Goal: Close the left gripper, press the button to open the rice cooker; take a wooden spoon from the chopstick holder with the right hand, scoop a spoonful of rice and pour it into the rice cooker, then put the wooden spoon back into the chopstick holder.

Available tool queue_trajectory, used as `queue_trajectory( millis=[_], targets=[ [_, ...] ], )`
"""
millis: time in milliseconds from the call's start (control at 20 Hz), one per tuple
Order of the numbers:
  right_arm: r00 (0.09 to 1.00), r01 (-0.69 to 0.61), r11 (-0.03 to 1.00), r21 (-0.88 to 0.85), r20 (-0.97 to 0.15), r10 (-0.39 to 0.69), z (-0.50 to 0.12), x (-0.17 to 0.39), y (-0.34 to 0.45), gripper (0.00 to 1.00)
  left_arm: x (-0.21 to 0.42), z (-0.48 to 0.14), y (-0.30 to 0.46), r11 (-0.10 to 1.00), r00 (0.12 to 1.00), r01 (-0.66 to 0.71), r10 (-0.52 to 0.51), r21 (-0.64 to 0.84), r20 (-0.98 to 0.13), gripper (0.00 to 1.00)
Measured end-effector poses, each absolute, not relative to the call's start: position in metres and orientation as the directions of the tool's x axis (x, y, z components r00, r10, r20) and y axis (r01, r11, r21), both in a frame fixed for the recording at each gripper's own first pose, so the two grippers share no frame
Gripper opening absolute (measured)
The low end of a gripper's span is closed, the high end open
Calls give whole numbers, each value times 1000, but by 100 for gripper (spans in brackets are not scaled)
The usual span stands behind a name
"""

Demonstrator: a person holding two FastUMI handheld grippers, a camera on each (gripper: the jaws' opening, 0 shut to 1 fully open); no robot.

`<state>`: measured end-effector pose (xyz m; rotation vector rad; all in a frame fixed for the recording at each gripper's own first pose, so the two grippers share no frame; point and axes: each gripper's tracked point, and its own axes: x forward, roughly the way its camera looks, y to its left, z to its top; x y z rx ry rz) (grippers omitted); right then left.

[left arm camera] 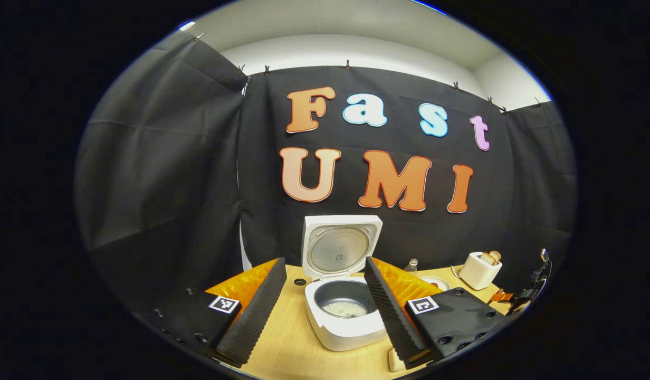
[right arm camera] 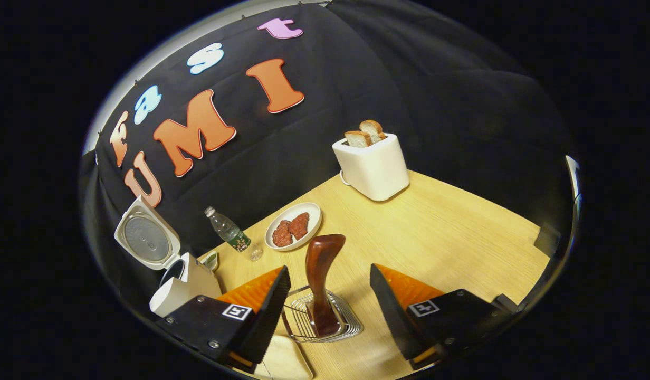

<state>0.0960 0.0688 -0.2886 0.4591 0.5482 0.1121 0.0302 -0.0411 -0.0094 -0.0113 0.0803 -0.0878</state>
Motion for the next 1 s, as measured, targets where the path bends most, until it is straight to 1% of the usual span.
queue_trajectory(
  millis=[50, 200, 300, 350, 500, 650, 750, 800, 850, 1000],
  targets=[
    [853, 17, 900, 435, -476, 214, -284, 94, 65, 95, 36, -7, -43, 996, 993, 86, -87, -16, -77, 100],
    [858, -13, 914, 406, -465, 218, -264, 84, 61, 95, 62, 10, -55, 995, 993, 94, -96, -33, -68, 99],
    [862, -27, 916, 400, -455, 224, -252, 80, 56, 94, 83, 24, -68, 992, 990, 122, -124, -36, -60, 98],
    [864, -35, 916, 400, -449, 229, -246, 78, 56, 95, 95, 32, -76, 989, 988, 141, -144, -44, -55, 100],
    [873, -40, 919, 393, -434, 224, -234, 75, 48, 94, 137, 54, -90, 985, 985, 167, -169, -51, -32, 100],
    [877, -30, 919, 394, -430, 213, -230, 71, 38, 94, 185, 60, -96, 988, 987, 153, -152, 22, -57, 100],
    [878, -11, 921, 389, -437, 195, -231, 69, 26, 94, 215, 65, -114, 983, 981, 184, -182, 15, -69, 100],
    [877, -1, 924, 384, -444, 185, -232, 68, 21, 95, 227, 63, -119, 981, 978, 194, -192, 8, -84, 97],
    [876, 11, 926, 376, -450, 173, -234, 65, 16, 95, 241, 60, -123, 980, 976, 197, -195, 5, -93, 100],
    [879, 38, 932, 360, -455, 140, -230, 62, 1, 94, 282, 50, -129, 983, 978, 179, -175, 33, -115, 100]
  ],
)
